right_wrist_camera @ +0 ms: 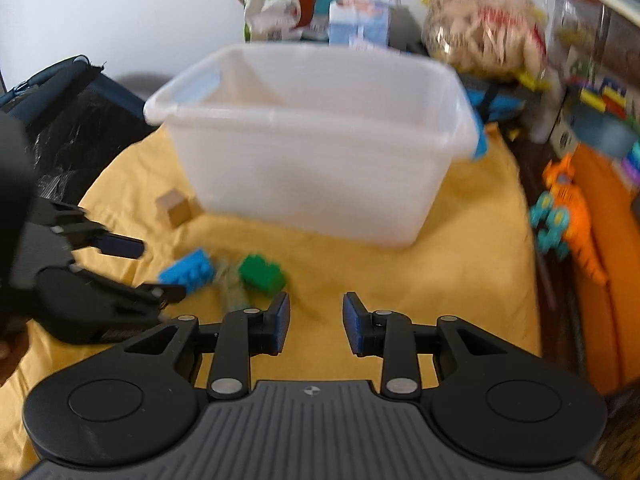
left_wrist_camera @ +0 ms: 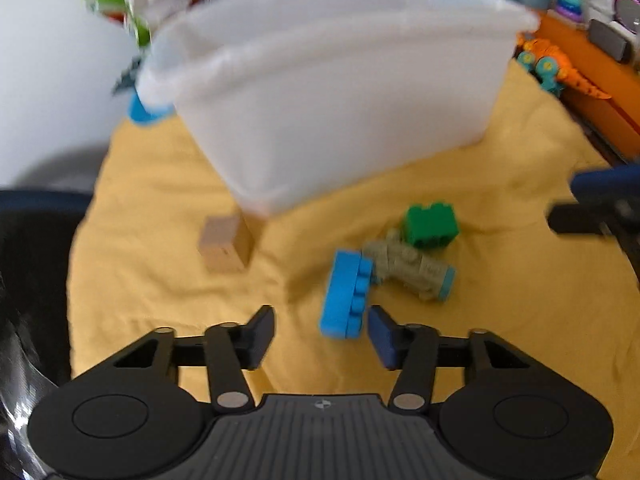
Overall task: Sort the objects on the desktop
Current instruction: 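Grasp the blue brick with the left tool while the right tool grasps the green brick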
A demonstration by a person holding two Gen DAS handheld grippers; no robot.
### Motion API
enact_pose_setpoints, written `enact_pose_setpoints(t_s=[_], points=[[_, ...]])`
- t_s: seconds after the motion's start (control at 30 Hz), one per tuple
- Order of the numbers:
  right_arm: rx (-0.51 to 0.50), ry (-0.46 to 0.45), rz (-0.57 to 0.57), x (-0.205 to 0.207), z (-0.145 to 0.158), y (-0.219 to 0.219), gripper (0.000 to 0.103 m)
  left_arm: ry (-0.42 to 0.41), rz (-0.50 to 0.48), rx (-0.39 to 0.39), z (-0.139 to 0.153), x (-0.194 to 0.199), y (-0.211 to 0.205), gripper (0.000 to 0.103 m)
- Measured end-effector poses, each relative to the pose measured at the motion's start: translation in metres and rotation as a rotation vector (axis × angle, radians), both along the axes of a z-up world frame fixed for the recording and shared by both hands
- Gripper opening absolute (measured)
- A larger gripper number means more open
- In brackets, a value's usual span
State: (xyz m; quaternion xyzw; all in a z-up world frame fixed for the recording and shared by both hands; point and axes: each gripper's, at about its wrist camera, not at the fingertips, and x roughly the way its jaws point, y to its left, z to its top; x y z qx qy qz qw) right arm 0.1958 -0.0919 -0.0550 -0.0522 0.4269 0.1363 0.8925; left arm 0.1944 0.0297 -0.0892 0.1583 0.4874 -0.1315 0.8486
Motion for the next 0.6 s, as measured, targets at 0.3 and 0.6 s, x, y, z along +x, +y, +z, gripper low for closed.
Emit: enact_pose_setpoints(t_s=[0.3, 0.6], points=[[-0.001, 0.031, 0.102, 0.003, -0.022, 0.011, 0.033, 0.022, -0.072, -0.045, -0.010, 0.013, -0.004, 0.025], [-0.114, 0.002, 0.287, 0.034, -0.045, 0.038, 0.033, 0.031, -0.061, -0.049, -0.009, -0.013, 0.020, 0.025]])
